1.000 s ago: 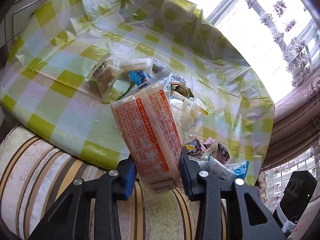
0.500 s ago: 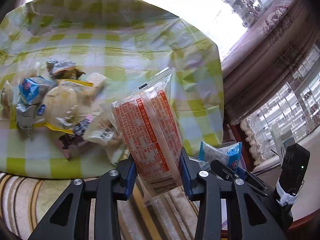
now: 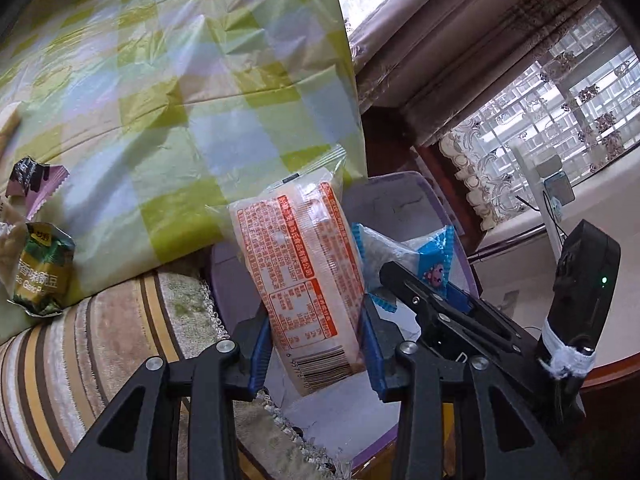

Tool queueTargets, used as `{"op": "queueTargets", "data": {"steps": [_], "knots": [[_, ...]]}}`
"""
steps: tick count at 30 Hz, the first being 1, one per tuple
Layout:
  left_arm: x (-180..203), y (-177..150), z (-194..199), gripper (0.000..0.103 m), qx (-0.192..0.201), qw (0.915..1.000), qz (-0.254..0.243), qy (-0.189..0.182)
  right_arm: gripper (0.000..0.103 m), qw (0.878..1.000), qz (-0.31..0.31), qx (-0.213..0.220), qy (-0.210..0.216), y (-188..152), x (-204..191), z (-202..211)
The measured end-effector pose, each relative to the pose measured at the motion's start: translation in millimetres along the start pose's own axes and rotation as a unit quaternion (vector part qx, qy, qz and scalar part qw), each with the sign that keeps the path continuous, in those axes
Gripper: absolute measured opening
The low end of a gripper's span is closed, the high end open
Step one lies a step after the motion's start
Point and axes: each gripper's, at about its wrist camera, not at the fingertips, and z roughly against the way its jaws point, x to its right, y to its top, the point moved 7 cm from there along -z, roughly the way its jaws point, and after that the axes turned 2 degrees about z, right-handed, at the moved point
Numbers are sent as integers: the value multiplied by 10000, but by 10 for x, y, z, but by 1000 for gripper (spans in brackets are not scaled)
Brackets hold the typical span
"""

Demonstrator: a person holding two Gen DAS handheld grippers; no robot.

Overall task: Organize snacks
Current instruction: 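Carry both bags to the white box and open both tools to drop them, then move both tools back over the snack pile on the table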

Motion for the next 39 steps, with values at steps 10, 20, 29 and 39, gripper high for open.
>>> {"op": "queueTargets", "data": {"steps": [10,20,29,39], "knots": [[-25,111,119,67,367,9993,16,95,72,9994,-49,233,-258,93,20,40],[-114,259,593,80,1401,9756,-723,1531,83,9870,607,1139,-956,284,-172,340],[-414,364,1078,82,2224,9498,-955,1983,102,9789,1175,1416,-886,307,-663,454],[-1068,203,1630,82,2700,9442,-408,1844,103,9767,1663,1338,-234,147,-1393,443]]}}
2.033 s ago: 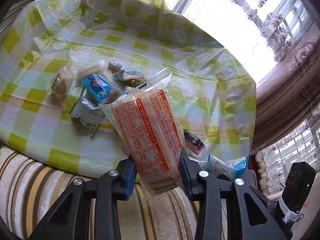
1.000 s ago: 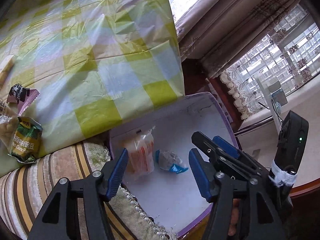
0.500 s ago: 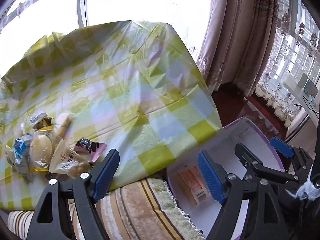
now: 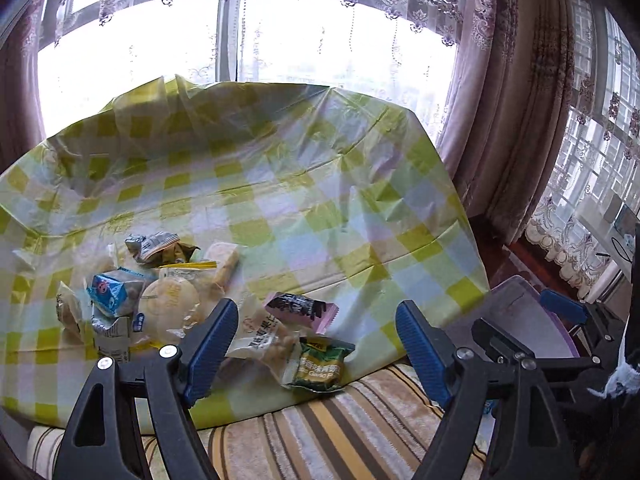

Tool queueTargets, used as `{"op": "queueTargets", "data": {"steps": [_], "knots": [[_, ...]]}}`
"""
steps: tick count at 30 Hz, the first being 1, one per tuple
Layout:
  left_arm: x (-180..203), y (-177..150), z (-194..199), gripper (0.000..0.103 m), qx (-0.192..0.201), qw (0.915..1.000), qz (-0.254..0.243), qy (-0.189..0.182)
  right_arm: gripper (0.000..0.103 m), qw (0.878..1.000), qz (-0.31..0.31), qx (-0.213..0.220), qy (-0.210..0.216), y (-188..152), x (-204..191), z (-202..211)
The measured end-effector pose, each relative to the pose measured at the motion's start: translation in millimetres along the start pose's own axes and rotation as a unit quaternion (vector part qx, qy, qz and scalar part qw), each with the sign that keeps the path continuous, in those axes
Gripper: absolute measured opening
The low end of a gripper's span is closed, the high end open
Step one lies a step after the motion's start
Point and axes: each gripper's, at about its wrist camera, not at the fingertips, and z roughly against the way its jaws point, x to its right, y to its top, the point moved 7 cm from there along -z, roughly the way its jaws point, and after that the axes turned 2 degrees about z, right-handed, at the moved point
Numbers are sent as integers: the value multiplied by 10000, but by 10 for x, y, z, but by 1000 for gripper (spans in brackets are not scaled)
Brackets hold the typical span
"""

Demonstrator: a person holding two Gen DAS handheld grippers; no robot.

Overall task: Organize snacks
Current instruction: 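Move both tools back over the snack pile on the table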

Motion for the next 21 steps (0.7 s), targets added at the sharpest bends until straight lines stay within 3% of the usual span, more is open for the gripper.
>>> {"op": "queueTargets", "data": {"steps": [4,13,21], "knots": [[-480,-35,71,82,31,9987,469,221,103,9978,-263,-131,598,-27,-274,-55],[-1427,-254,198,81,-26,9879,1349,768,103,9970,166,-353,672,22,-734,-266],[-1919,-399,129,74,-202,9758,2022,808,96,9941,686,-502,670,20,-1105,-501]]}}
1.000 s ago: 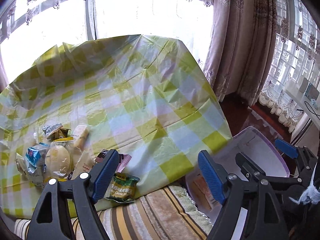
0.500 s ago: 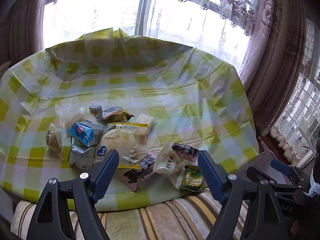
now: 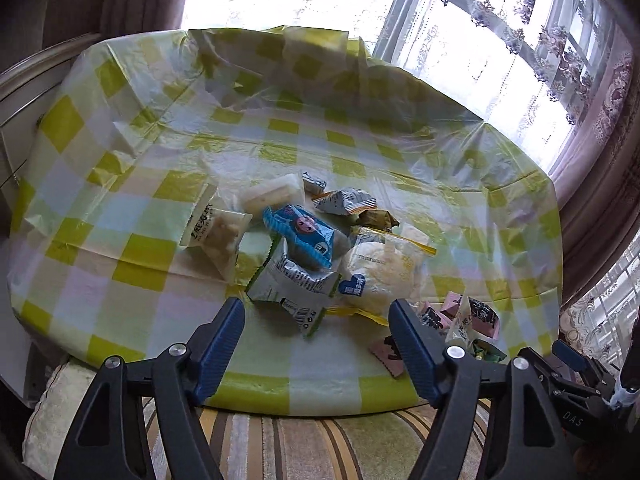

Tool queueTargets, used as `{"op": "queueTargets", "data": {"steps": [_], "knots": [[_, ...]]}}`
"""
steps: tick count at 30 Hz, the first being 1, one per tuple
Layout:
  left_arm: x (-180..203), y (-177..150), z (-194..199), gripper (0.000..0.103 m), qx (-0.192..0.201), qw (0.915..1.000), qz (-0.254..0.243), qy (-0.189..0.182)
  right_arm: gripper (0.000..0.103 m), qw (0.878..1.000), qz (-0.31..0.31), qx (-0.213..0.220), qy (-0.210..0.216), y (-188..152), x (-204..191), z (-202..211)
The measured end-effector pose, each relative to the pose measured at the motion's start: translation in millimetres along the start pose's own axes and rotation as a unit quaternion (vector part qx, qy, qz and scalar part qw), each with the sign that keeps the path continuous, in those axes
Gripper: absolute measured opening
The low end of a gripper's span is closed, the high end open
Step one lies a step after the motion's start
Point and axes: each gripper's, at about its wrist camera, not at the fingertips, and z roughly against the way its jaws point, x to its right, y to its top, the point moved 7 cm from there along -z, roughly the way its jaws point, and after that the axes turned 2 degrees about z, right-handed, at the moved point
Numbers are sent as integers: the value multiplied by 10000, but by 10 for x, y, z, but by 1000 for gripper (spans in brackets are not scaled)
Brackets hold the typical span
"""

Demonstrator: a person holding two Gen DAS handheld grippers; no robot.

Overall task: Organize snacks
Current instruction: 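Move both tools back over the snack pile on the table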

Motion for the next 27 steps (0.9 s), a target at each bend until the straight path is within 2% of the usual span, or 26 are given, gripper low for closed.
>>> {"op": "queueTargets", "data": {"steps": [3,10,15,18,23,27], "knots": [[-182,45,-42,72,-33,9997,258,43,92,9999,94,-125,-29,11,-35,-110],[-582,158,-220,69,-139,9964,826,101,90,9995,189,-217,-165,89,-66,-288],[-733,248,-430,68,-308,9921,1214,-11,86,9991,266,-271,-192,148,-87,-408],[-840,302,-549,68,-359,9863,1611,-72,85,9992,225,-251,-191,182,-71,-451],[-988,393,-690,68,-321,9711,2340,-331,83,9992,248,-287,-150,201,-85,-524],[-1043,505,-744,68,-203,9642,2619,-357,80,9990,316,-285,-145,219,-114,-549]]}}
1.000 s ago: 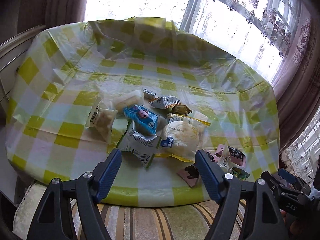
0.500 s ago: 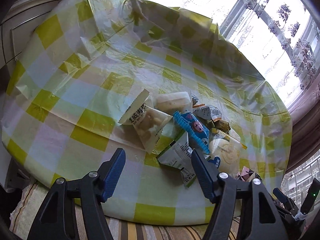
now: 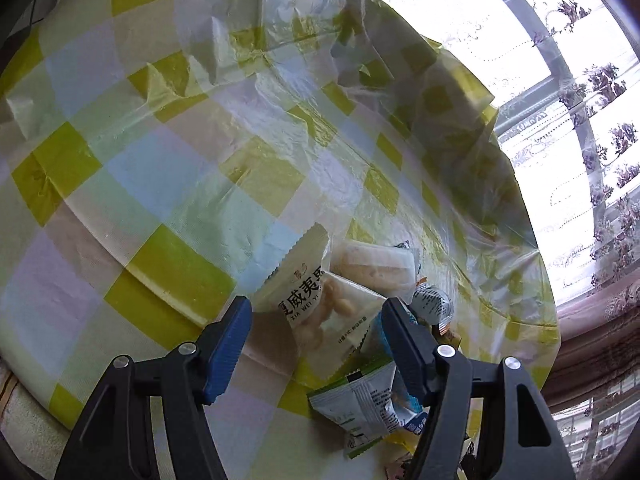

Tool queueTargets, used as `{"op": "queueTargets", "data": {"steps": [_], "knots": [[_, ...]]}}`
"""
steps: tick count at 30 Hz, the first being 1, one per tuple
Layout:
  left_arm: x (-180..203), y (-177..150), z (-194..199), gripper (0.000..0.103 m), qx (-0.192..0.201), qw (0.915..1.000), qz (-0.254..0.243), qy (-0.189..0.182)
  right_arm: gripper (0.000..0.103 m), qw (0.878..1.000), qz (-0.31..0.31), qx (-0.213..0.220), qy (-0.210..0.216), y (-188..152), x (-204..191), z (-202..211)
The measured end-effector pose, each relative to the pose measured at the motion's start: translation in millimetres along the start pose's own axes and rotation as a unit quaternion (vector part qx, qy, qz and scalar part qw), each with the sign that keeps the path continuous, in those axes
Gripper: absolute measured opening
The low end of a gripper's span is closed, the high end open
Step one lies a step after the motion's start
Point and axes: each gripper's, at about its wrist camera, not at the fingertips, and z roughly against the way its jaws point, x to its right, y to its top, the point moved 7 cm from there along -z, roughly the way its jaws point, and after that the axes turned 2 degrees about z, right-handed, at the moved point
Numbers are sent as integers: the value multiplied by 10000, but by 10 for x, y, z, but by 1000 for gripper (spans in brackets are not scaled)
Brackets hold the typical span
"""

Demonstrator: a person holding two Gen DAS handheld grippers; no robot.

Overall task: Organize snacks
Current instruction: 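Move both tools back over the snack pile on the table, then grasp the white pastry bag with the left tool while the right tool grasps the pink-and-black candy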

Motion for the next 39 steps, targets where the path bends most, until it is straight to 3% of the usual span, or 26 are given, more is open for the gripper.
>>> {"op": "queueTargets", "data": {"steps": [2,6,13,19,27,30,39], "knots": [[8,62,-37,67,46,10000,54,34,79,10000,29,-25,35,8,-11,-21],[9,61,-216,54,-94,9996,-39,267,78,9999,64,-84,100,23,-19,-69],[126,97,-314,52,99,9953,-721,637,74,9996,42,-204,213,38,-29,-168],[222,99,-341,53,294,9835,-1434,1062,65,9990,66,-331,308,36,-65,-257],[234,140,-334,43,408,9812,-1593,1014,56,9982,57,-443,399,53,-98,-345],[232,136,-330,42,429,9820,-1578,951,42,9976,62,-521,454,52,-110,-397],[207,125,-284,35,459,9845,-1509,768,40,9985,159,-279,437,118,-153,-324]]}}
